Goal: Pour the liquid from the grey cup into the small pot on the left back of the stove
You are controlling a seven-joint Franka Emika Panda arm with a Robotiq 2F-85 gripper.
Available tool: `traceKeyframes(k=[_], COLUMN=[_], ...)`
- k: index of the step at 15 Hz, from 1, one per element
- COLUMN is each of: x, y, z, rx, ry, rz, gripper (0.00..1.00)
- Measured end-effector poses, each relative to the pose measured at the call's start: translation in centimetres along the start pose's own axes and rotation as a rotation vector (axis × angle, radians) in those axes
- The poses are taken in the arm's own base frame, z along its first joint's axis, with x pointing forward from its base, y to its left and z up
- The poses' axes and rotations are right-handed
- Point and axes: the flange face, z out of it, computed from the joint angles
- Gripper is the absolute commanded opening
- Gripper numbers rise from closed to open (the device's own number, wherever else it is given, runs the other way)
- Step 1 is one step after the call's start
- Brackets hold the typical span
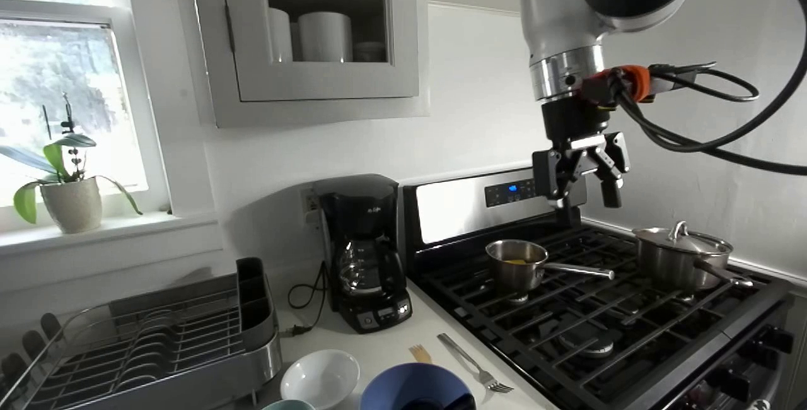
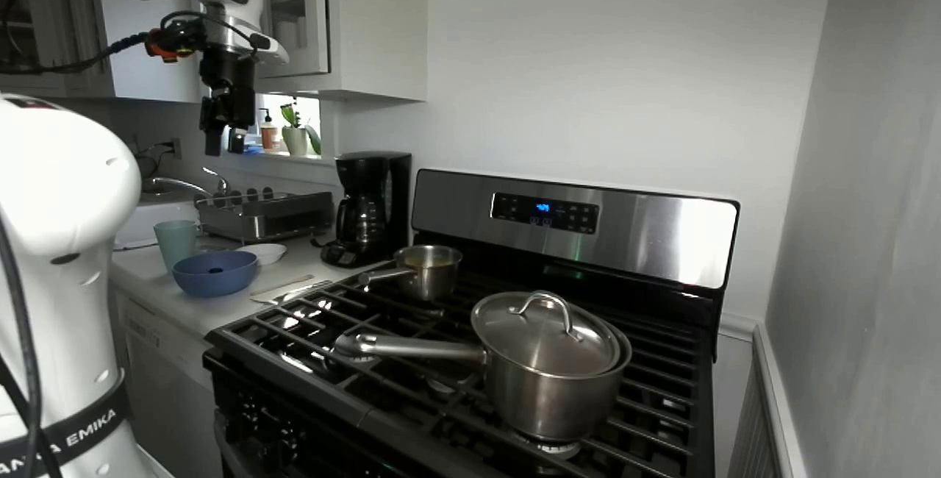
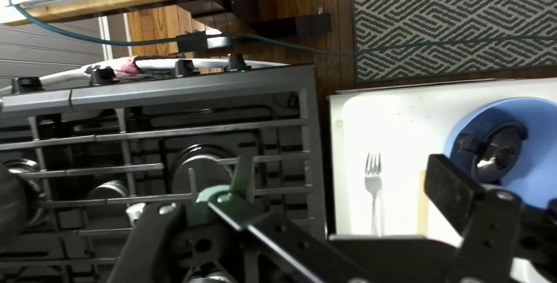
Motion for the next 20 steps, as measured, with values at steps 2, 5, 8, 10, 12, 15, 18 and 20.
traceKeyframes(k=[2, 5, 8, 10, 12, 15, 18, 20], x=[0.6, 2.2, 3.1, 3.6, 4.1, 4.3, 4.4, 4.6], y=[-4.2, -9.7, -14.6, -17.7, -20.5, -23.9, -25.0, -24.9], z=[0.4, 0.8, 1.7, 2.6, 3.7, 5.0, 5.4, 5.2], rx=[0.018, 0.047, 0.031, 0.016, -0.002, -0.038, -0.044, -0.043], ry=[-0.010, -0.010, -0.008, -0.007, 0.005, 0.046, 0.053, 0.054], rz=[0.017, -0.022, -0.102, -0.146, -0.178, -0.234, -0.249, -0.245], gripper=[1.00, 1.00, 1.00, 1.00, 1.00, 1.00, 1.00, 1.00])
